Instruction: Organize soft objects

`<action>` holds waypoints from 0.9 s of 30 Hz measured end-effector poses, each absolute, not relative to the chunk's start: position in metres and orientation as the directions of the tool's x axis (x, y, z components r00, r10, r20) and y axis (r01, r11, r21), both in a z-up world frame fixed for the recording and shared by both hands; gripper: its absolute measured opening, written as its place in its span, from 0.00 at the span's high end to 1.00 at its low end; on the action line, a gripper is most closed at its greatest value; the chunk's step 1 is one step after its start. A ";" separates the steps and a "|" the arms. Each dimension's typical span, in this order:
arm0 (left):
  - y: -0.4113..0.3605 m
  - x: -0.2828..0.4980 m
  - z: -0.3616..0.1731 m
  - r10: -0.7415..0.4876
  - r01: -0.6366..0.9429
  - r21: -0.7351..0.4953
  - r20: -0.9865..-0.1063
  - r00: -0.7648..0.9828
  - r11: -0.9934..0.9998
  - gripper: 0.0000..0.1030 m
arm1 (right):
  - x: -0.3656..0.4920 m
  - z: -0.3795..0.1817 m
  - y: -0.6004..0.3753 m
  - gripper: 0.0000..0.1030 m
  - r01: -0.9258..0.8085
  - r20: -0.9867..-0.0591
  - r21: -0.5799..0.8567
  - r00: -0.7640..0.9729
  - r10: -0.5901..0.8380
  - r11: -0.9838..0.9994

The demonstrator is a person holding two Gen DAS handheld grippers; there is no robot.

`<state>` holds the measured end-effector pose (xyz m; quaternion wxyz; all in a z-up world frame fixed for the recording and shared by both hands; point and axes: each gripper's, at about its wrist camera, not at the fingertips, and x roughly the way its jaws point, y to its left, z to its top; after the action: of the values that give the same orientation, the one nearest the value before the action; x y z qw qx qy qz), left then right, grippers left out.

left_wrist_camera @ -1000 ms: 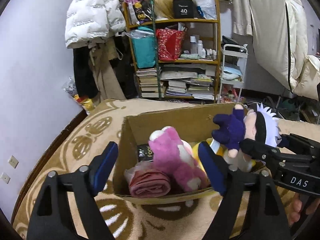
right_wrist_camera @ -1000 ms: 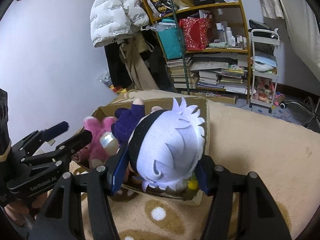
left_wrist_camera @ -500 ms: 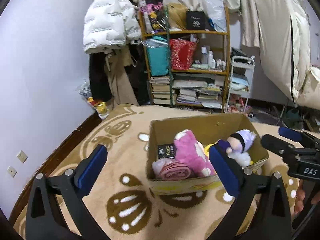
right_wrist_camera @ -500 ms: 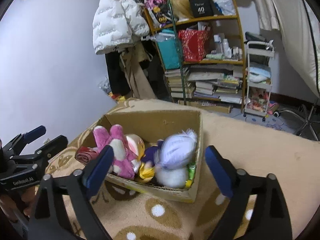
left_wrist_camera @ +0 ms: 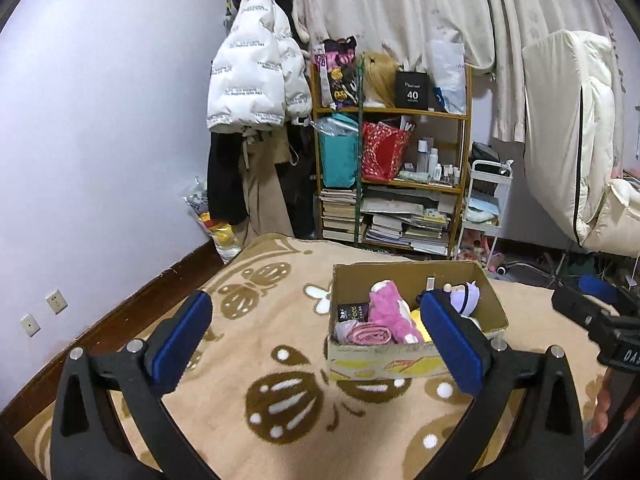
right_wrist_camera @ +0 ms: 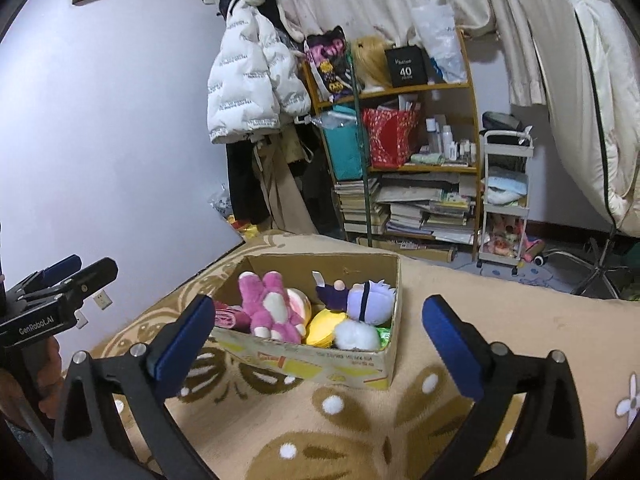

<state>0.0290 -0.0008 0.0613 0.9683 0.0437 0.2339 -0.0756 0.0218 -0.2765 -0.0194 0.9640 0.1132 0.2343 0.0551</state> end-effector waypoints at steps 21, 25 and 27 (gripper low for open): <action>0.005 -0.011 0.042 -0.137 0.205 0.093 -0.478 0.868 0.974 0.00 | -0.032 -0.023 -0.275 0.00 -0.012 -0.452 0.259 0.882 0.132 0.966; 0.002 -0.006 0.031 -0.131 0.212 0.105 -0.506 0.853 0.972 0.00 | -0.028 -0.032 -0.272 0.00 -0.007 -0.484 0.247 0.865 0.130 0.969; 0.002 -0.004 0.028 -0.127 0.213 0.111 -0.515 0.848 0.971 0.00 | -0.025 -0.037 -0.272 0.00 -0.006 -0.500 0.250 0.856 0.134 0.968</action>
<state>-0.0039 0.0018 0.0282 0.9576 0.0821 0.2614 -0.0887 -0.0254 -0.2718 -0.0373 0.9557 0.1204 0.2662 0.0364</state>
